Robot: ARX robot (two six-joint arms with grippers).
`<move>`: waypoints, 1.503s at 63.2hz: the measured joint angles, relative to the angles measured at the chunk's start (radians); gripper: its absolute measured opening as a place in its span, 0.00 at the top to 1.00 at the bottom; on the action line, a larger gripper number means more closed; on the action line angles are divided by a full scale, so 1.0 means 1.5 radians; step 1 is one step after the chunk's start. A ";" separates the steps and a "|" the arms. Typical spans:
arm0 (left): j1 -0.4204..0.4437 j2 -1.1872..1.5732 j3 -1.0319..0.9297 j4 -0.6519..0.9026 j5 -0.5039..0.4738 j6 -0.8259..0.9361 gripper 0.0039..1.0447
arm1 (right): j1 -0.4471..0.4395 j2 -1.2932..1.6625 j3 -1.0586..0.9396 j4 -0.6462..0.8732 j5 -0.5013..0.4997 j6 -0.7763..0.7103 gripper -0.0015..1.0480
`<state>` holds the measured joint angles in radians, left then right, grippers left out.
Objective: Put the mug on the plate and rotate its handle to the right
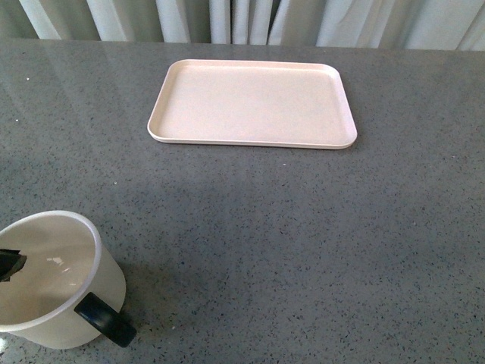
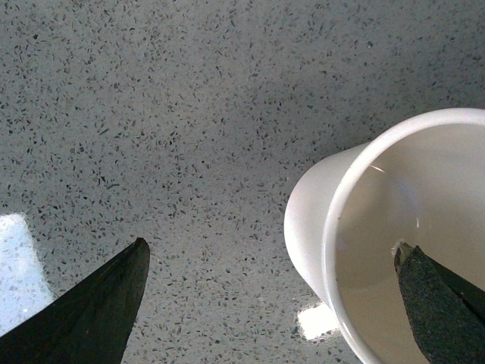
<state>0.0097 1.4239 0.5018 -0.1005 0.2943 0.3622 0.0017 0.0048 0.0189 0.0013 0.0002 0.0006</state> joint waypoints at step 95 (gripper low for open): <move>-0.125 0.178 0.388 -0.077 -0.027 -0.095 0.98 | 0.000 0.000 0.000 0.000 0.000 0.000 0.09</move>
<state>-0.1772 1.6909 1.0840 -0.2165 0.2535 0.2203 0.0017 0.0048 0.0189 0.0013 0.0002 0.0006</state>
